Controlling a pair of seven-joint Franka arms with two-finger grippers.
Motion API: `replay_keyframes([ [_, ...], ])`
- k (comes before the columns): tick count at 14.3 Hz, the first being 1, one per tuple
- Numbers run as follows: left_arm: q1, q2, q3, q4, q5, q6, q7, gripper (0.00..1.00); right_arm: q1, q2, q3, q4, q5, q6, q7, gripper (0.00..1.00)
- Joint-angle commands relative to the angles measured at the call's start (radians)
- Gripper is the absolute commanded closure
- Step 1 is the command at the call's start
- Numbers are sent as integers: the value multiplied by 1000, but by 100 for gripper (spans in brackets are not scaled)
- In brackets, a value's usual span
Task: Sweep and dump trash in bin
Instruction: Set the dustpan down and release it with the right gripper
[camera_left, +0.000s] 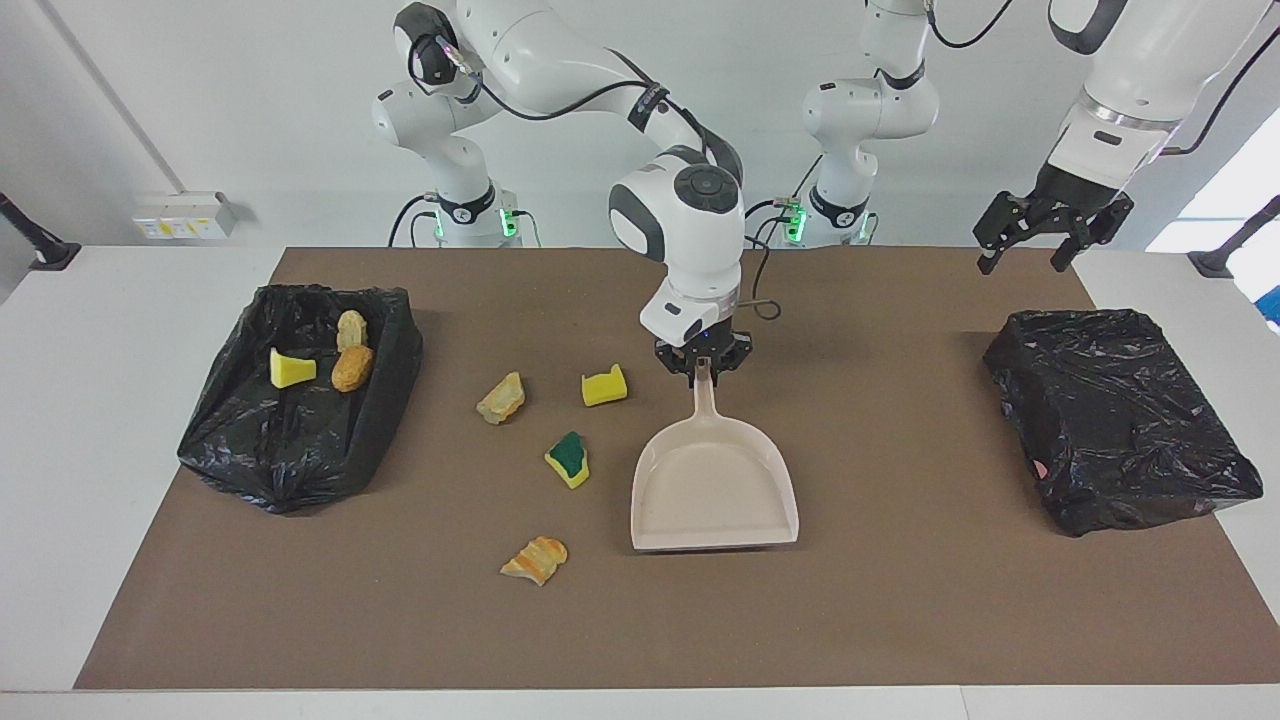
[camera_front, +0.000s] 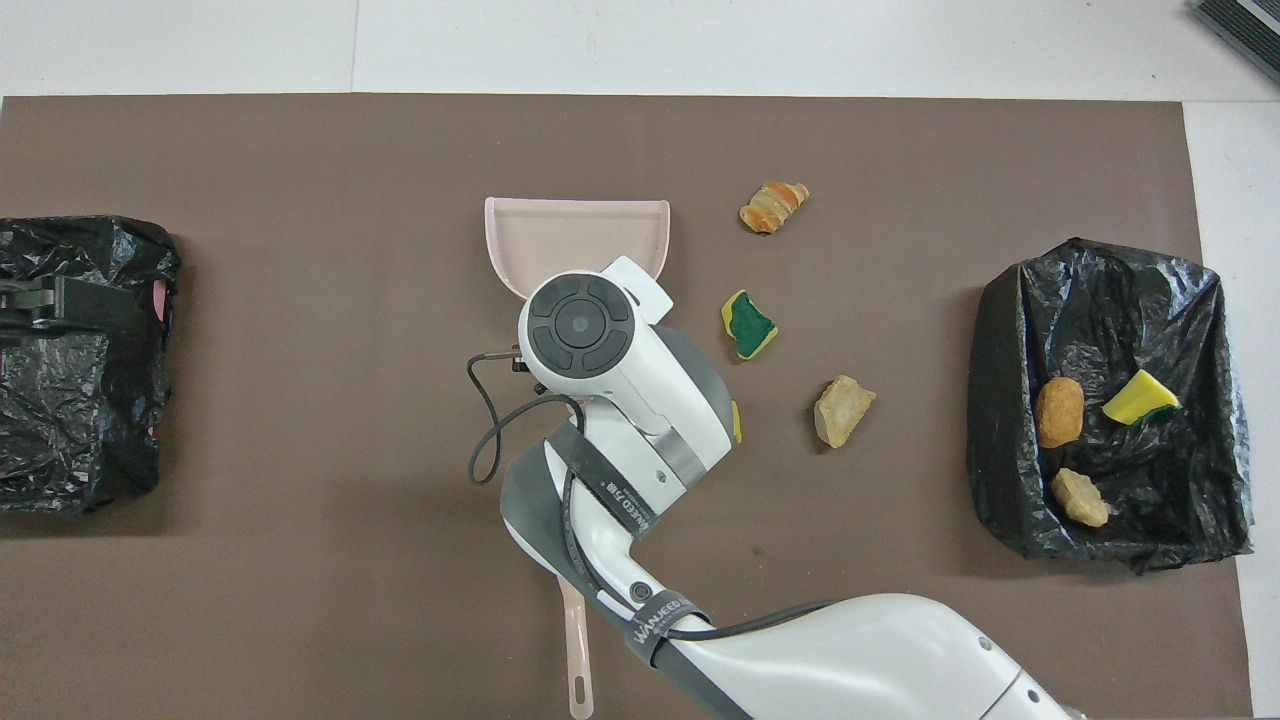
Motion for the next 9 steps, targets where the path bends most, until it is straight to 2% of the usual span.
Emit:
replay_keyframes([
  [1, -12, -11, 8, -7, -1, -10, 46, 0, 3, 39, 5, 21, -17, 32, 29, 100],
  [2, -12, -11, 8, -7, -1, -14, 45, 0, 6, 41, 6, 21, -16, 45, 29, 100],
  [3, -12, -13, 8, -9, 0, -16, 45, 0, 6, 41, 5, 22, -17, 44, 32, 69],
  [4, -12, -14, 8, -12, 0, -16, 43, 0, 7, 42, 5, 22, -22, 44, 35, 1],
  [9, -13, -16, 8, -14, 0, -16, 42, 0, 12, -5, 3, 24, -22, 18, 33, 0],
])
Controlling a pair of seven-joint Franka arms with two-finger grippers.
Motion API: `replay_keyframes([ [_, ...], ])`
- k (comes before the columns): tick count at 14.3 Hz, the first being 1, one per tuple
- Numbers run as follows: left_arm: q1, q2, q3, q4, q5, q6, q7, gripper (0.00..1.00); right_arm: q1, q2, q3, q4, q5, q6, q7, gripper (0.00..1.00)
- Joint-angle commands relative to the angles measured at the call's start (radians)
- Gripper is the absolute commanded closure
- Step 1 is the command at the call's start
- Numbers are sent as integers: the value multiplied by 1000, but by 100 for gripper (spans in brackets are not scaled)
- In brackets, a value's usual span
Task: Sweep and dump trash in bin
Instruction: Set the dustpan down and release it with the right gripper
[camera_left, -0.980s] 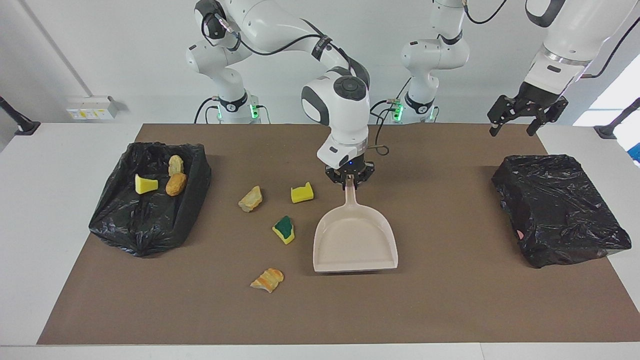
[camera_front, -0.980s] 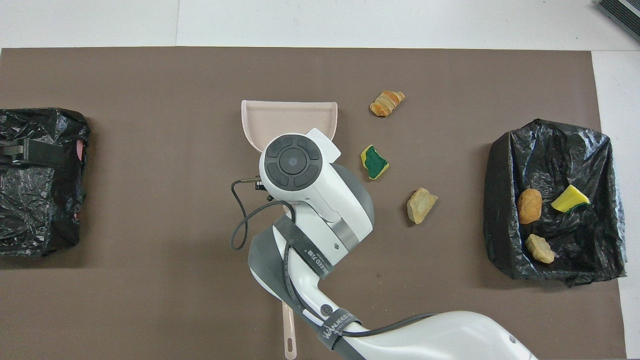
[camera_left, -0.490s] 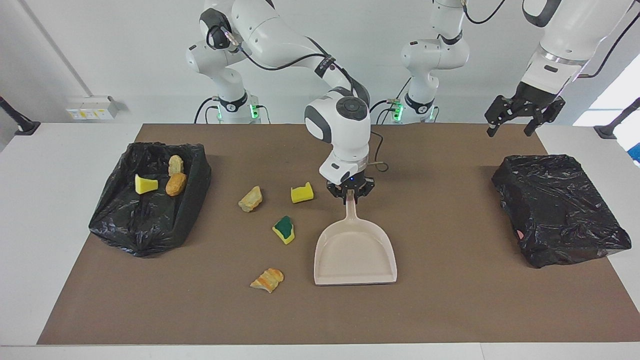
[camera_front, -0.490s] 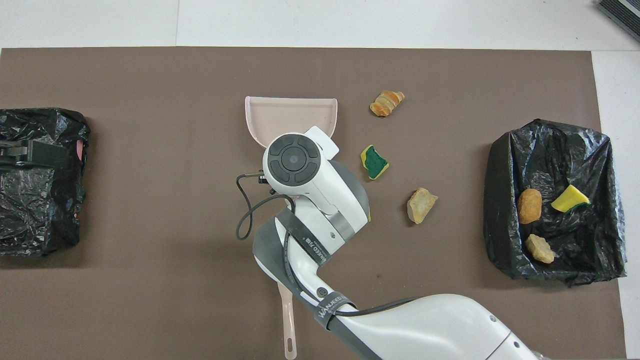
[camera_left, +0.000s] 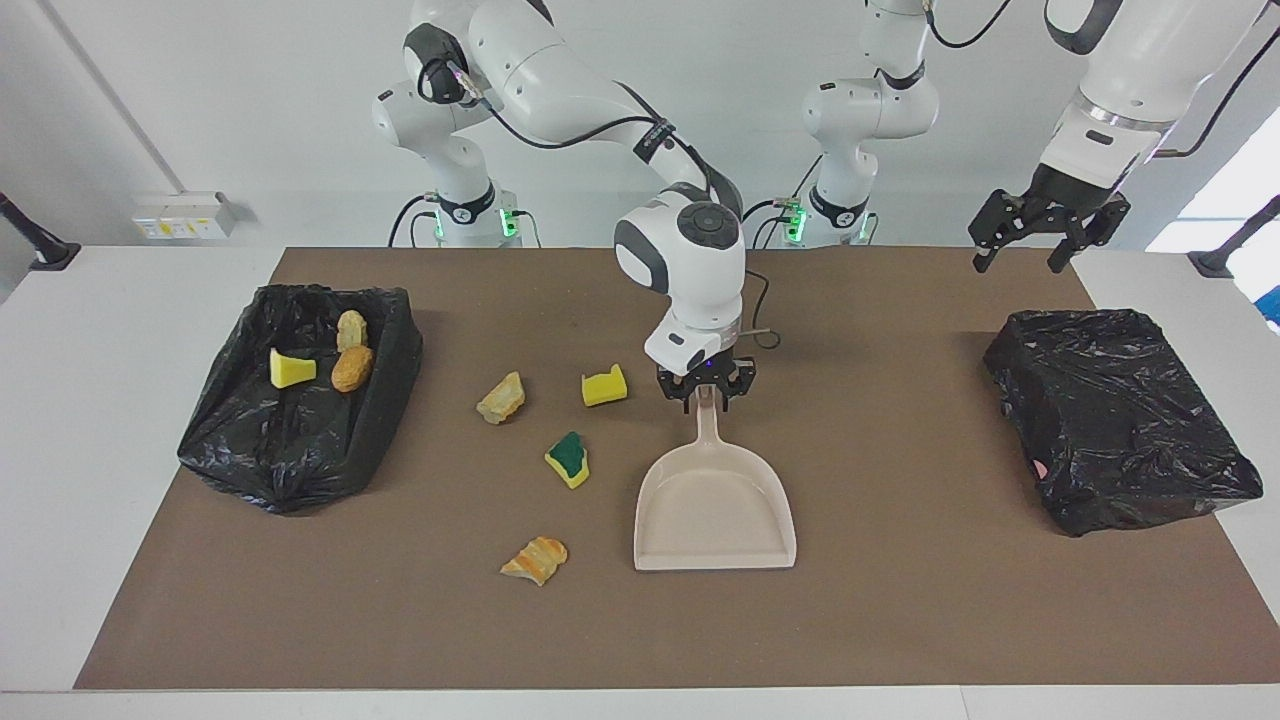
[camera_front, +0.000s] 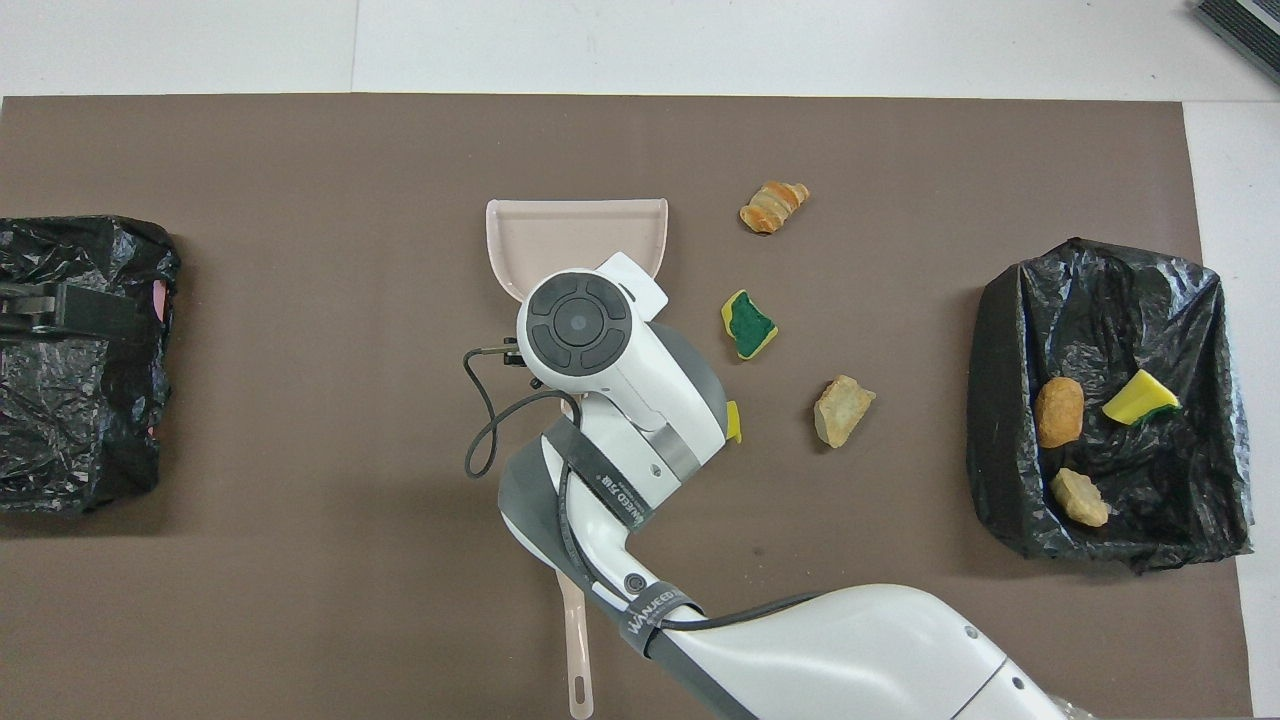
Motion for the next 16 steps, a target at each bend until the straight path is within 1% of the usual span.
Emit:
replay_keyframes([
  [1, -13, -16, 9, -12, 0, -10, 9, 0, -6, -44, 5, -4, -19, -14, 21, 0],
  [5, -25, -16, 9, -13, -1, -6, 4, 0, -14, -123, 10, -42, 5, -121, 11, 0],
  [7, -25, -16, 9, -13, -1, 3, 1, 0, -29, -167, 12, -62, 11, -229, 7, 0],
  [8, -27, -16, 7, -13, -1, 3, -1, 0, -27, -189, 12, -74, 51, -269, 5, 0],
  [10, -27, -14, 7, -13, -3, 6, -2, 0, -21, -253, 12, -146, 117, -277, 26, 0],
  [12, -42, -2, 7, -15, -4, 17, -30, 0, 6, -311, 13, -227, 123, -275, 31, 0],
  [13, -70, 1, 7, -22, -6, 32, -34, 0, 26, -334, 12, -263, 128, -266, 33, 0],
  [15, -88, 12, 7, -36, -6, 68, -37, 0, 49, -388, 13, -362, 142, -220, 37, 0],
  [16, -111, 27, 7, -36, -6, 78, -50, 0, 61, -420, 13, -424, 178, -179, 36, 0],
])
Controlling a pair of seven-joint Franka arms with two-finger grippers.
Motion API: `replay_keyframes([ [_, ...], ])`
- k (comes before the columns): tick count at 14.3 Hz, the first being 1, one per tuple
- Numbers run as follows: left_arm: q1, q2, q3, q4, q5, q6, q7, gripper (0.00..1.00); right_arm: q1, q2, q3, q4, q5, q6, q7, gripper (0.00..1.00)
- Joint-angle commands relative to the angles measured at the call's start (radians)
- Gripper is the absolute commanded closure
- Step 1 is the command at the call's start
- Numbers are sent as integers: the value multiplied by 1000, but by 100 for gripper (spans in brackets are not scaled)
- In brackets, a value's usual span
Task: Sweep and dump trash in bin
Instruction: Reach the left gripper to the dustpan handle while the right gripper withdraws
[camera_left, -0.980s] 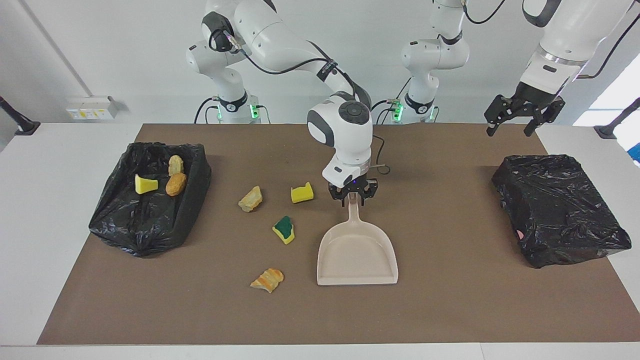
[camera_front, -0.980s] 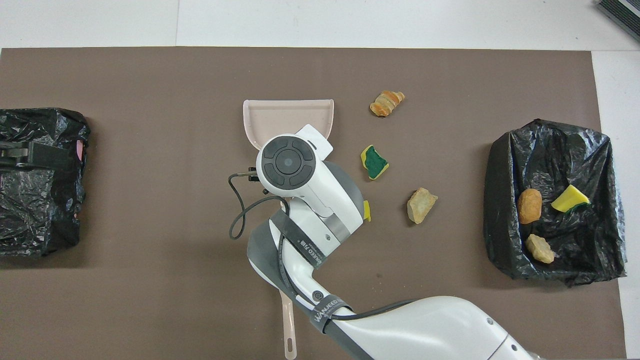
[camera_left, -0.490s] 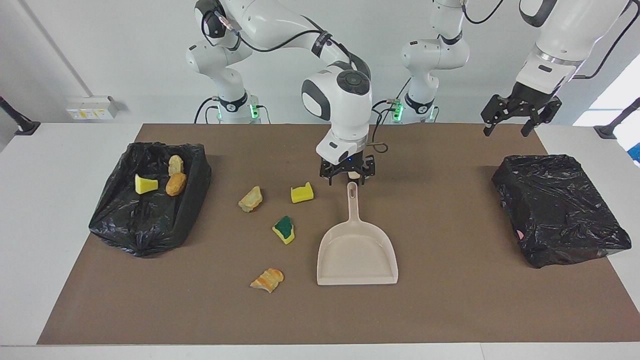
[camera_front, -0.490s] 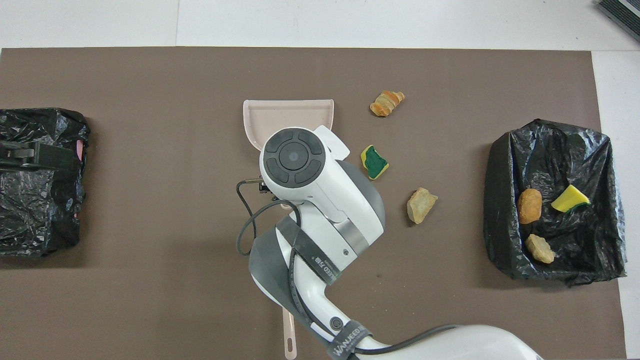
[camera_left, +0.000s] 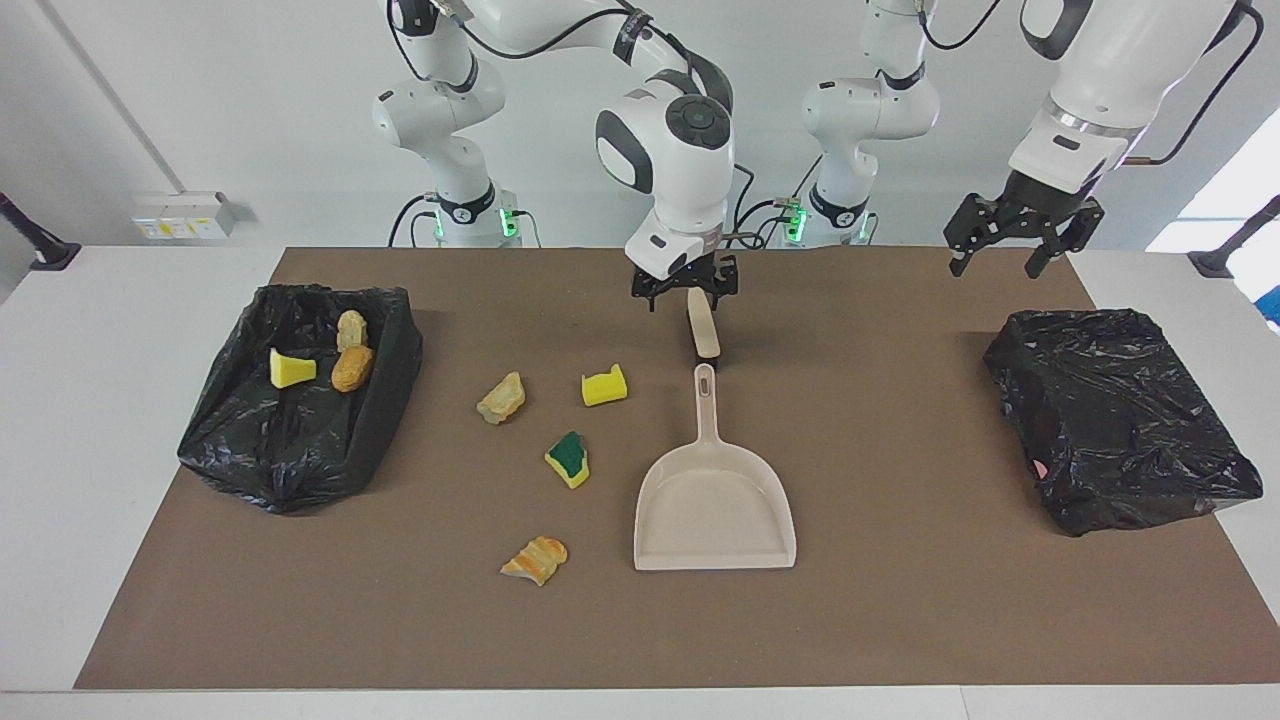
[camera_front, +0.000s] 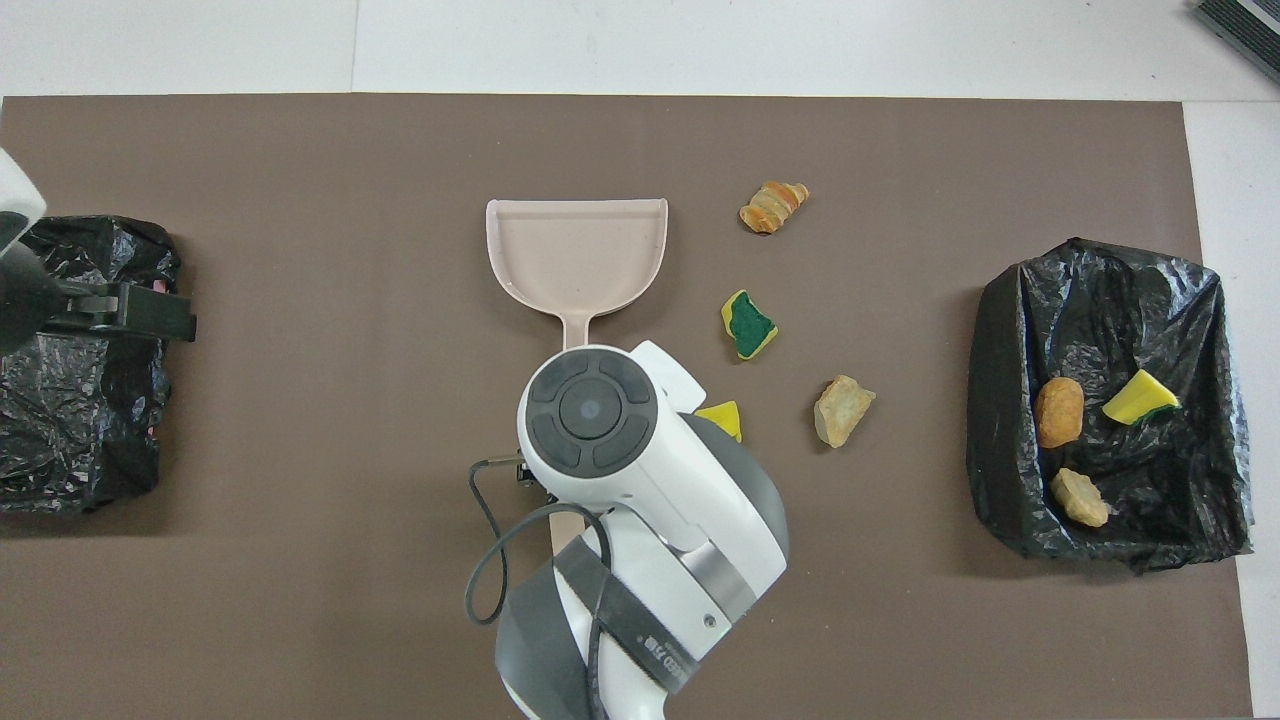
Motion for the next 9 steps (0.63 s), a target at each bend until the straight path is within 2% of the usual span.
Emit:
replay_keyframes([
  [1, -71, 34, 11, -23, -5, 60, -62, 0, 28, -125, -1, -217, 67, 133, 28, 0],
  [5, -170, 91, 11, -19, -6, 174, -200, 0, 85, -252, -1, -453, 73, 281, 65, 0],
  [9, -279, 190, 11, 4, 6, 249, -363, 0, 152, -291, -1, -486, 73, 281, 132, 0],
])
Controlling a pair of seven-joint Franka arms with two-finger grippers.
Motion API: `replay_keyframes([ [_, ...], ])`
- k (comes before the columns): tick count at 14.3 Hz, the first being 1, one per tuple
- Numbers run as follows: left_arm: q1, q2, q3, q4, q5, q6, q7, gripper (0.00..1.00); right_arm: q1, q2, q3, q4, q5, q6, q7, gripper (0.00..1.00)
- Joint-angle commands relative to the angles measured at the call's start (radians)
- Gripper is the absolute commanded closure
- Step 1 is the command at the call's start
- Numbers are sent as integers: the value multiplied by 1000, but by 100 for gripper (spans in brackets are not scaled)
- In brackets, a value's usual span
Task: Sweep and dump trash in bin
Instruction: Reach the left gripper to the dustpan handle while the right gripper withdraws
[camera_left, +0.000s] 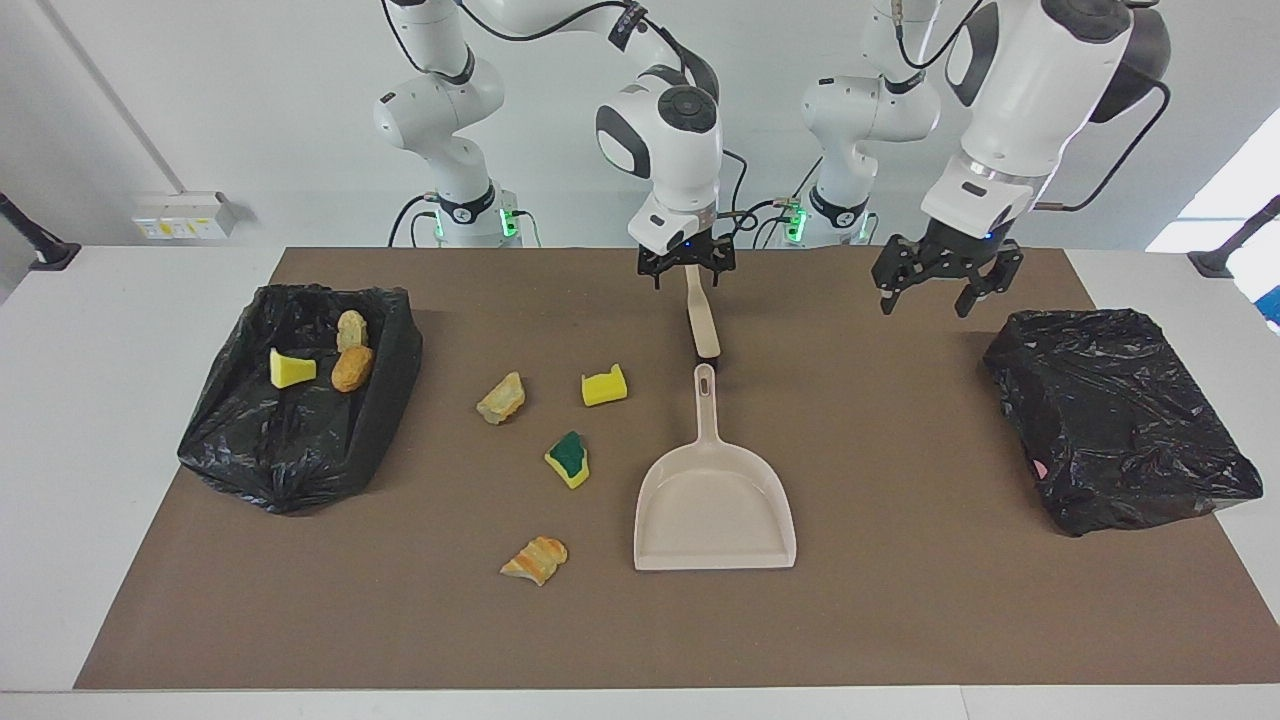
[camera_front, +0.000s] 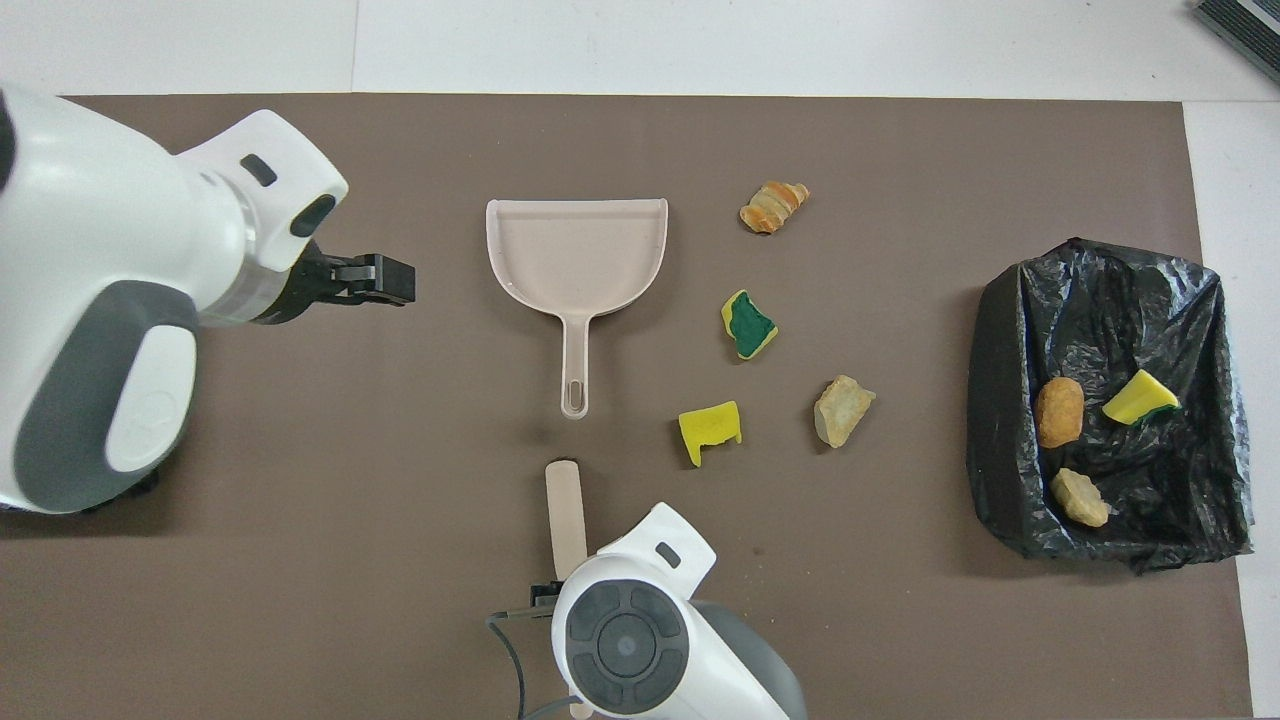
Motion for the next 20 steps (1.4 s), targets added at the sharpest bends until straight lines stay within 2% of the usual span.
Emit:
replay_keyframes([
  [1, -75, 72, 15, 21, 3, 67, -118, 0, 45, -57, -2, -46, 24, 11, 48, 0],
  [3, -130, 118, 15, 12, -2, 109, -161, 0, 71, -55, -3, -59, 24, 17, 76, 0],
  [5, -173, 186, 15, 6, 3, 150, -193, 0, 75, -19, -3, -59, 24, 76, 79, 0],
  [9, -216, 221, 15, -58, 3, 237, -216, 0, 74, 26, -3, -60, 4, 150, 88, 0],
  [13, -267, 200, 14, -204, 3, 360, -285, 0, 97, 55, -3, -66, -12, 158, 88, 0],
  [17, -267, 203, 14, -227, 3, 402, -291, 0, 97, 57, -2, -79, -16, 147, 93, 1],
  [20, -267, 214, 15, -229, 3, 428, -294, 0, 111, 76, -3, -97, -16, 192, 101, 5],
])
